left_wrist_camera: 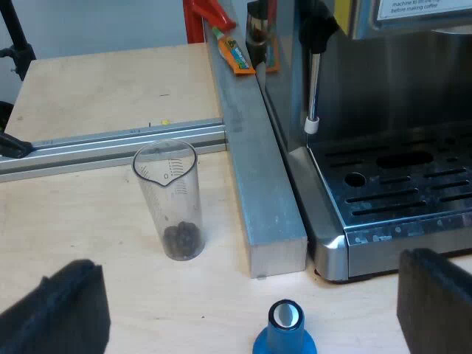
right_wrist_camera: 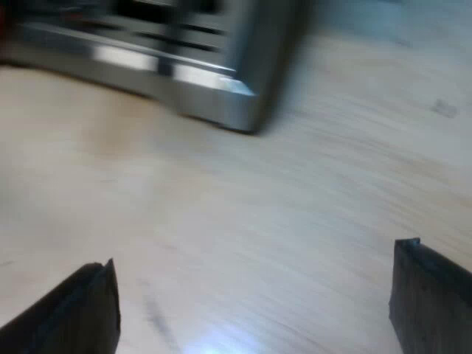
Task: Pour the beans into the coffee machine
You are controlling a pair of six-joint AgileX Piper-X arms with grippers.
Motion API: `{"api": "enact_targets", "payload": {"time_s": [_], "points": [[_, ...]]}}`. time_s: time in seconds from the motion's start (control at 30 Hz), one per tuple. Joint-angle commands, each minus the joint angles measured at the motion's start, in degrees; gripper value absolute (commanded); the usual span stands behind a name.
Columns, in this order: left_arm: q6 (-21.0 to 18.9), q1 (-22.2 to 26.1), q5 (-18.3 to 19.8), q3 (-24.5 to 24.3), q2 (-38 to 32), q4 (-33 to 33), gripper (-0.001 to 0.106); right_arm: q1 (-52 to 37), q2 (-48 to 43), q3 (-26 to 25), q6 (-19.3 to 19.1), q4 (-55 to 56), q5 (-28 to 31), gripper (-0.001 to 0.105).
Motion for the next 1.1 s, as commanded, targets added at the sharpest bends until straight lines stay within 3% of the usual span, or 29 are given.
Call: {"api": "enact_targets", "payload": {"time_s": [0.03, 0.47, 0.9, 1.1], "points": [[-0.53, -0.10, 0.20, -0.46, -0.14, -0.21, 0.081, 3.88, 2.23, -1.27, -0.93, -3.44, -5.07, 0.075], [-0.53, -0.10, 0.19, -0.46, -0.14, -0.21, 0.081, 21.41, 9.52, -1.26, -0.70, -21.44, -4.79, 0.079], [-0.53, -0.10, 0.19, -0.46, -0.14, -0.21, 0.081, 34.72, 18.67, -0.91, 0.76, -36.74, 12.35, 0.083], [-0.53, -0.10, 0.19, -0.46, -0.14, -0.21, 0.081, 35.25, 20.66, -0.91, 3.70, -41.84, 12.47, 0.082]]}}
